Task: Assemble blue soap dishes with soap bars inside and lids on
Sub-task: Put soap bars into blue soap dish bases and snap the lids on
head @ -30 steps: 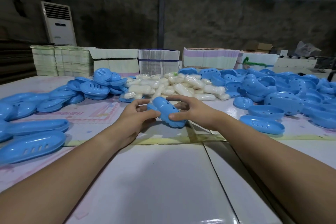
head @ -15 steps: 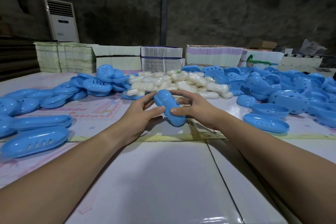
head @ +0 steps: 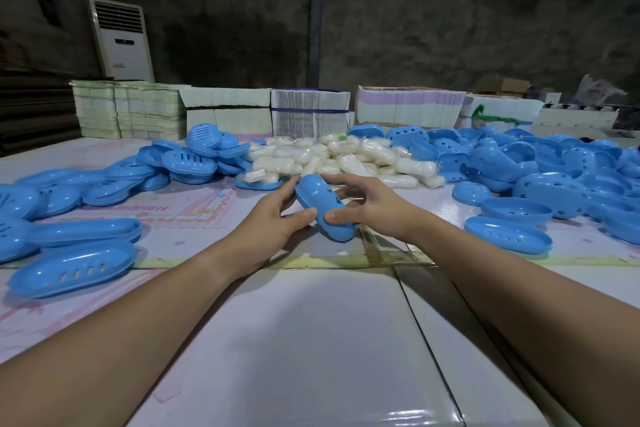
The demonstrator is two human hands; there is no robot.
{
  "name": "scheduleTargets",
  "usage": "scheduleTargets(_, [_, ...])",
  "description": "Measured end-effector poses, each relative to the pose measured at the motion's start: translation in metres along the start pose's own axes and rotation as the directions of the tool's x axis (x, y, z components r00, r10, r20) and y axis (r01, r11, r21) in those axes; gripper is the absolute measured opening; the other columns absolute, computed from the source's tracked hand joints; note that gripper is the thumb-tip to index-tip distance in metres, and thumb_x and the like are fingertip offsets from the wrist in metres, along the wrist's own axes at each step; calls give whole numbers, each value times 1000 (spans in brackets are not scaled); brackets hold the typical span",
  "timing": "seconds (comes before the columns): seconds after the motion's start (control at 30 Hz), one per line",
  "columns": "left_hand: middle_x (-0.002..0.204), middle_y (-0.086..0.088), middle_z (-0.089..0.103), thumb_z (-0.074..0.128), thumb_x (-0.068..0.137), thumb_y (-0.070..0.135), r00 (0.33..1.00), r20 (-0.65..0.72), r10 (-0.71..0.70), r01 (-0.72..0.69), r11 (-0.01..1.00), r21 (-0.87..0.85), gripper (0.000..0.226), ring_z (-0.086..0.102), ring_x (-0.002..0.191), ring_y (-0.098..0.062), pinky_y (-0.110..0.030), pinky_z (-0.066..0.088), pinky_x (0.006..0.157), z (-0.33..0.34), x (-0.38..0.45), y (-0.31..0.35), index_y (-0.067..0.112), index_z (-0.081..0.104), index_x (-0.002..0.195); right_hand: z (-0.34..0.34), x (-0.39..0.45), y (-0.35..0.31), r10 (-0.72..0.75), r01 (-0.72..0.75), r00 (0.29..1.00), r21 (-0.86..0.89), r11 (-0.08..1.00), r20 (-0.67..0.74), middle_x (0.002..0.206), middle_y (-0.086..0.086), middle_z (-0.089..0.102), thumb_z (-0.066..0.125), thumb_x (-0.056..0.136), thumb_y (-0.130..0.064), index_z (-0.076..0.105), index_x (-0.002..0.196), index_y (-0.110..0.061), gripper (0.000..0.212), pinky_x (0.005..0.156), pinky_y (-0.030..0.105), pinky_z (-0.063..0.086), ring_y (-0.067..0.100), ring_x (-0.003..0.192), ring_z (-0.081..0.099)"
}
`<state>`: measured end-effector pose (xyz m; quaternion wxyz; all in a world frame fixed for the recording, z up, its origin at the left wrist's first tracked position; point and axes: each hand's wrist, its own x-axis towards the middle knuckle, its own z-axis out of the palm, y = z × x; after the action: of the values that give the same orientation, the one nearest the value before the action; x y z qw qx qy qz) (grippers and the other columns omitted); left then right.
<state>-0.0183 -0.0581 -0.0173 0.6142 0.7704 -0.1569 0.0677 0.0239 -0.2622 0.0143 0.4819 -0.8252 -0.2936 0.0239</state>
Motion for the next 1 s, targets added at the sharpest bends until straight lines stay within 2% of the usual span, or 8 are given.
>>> scheduleTargets(0.2, [163, 13, 30, 60, 101, 26, 1000, 17, -23, 21, 995, 100, 74, 26, 149, -2, -39, 25, 124, 1, -2, 3, 29, 18, 161, 0, 0, -2, 6, -6, 1000, -29, 1000, -10, 121, 0, 57, 78, 82, -26, 52, 139, -30, 63, 85, 24, 52, 6, 110, 55])
scheduleTargets(0.27, [164, 14, 26, 59, 102, 28, 999, 29, -26, 23, 992, 122, 75, 25, 147, 2, -28, 27, 121, 2, -3, 2, 30, 14, 162, 0, 0, -4, 5, -5, 1000, -57, 998, -1, 119, 1, 57, 77, 83, -27, 51, 140, -29, 63, 83, 23, 52, 8, 108, 56])
scheduleTargets(0.4, [162, 13, 29, 57, 102, 23, 1000, -17, -9, 10, 997, 81, 71, 34, 135, 5, 3, 41, 81, 6, -2, 4, 26, 18, 161, 4, -1, -2, 4, -4, 1000, -1, 1000, 1, 121, 4, 57, 75, 85, -28, 51, 141, -30, 61, 86, 26, 53, 12, 109, 58])
scheduleTargets(0.5, [161, 10, 33, 57, 102, 20, 998, -63, 11, -6, 998, 69, 69, 35, 135, 5, 4, 41, 77, 8, 0, 2, 23, 21, 161, 7, -2, 2, 27, -27, 1000, 59, 998, -6, 118, 8, 59, 73, 87, -31, 49, 141, -33, 59, 85, 25, 54, 14, 105, 61])
scheduleTargets(0.6, [162, 11, 30, 56, 103, 23, 999, -52, -7, 10, 999, 47, 70, 42, 125, 15, 0, 45, 77, 11, 2, 0, 26, 18, 161, 2, -1, 1, 18, -24, 999, -122, 992, -46, 118, 2, 57, 75, 82, -38, 48, 140, -38, 64, 78, 23, 52, 11, 102, 60])
scheduleTargets(0.73, [163, 6, 30, 58, 101, 26, 998, -14, -54, 53, 998, -24, 69, 35, 145, -8, -31, 42, 111, 10, 1, 2, 31, 22, 160, -20, -3, -10, -31, -73, 971, -419, 905, -237, 123, -5, 58, 74, 76, -48, 49, 136, -40, 66, 87, 33, 49, 13, 108, 55])
scheduleTargets(0.9, [147, -2, 52, 57, 102, 19, 998, 6, -56, 56, 998, 30, 49, 53, 128, -12, -31, 44, 106, 15, -5, 8, 25, 41, 147, -78, -41, -25, 20, -269, 920, -595, 757, -390, 112, -6, 56, 66, 69, -58, 50, 132, -41, 67, 80, 35, 48, 16, 102, 53])
scheduleTargets(1.0, [134, -3, 61, 57, 101, 16, 999, 15, -38, 37, 997, 62, 43, 61, 115, -11, -19, 45, 91, 18, -4, 7, 19, 48, 143, -122, -92, -12, 72, -451, 841, -621, 641, -536, 109, -4, 53, 64, 68, -60, 51, 130, -40, 67, 77, 34, 44, 18, 100, 52])
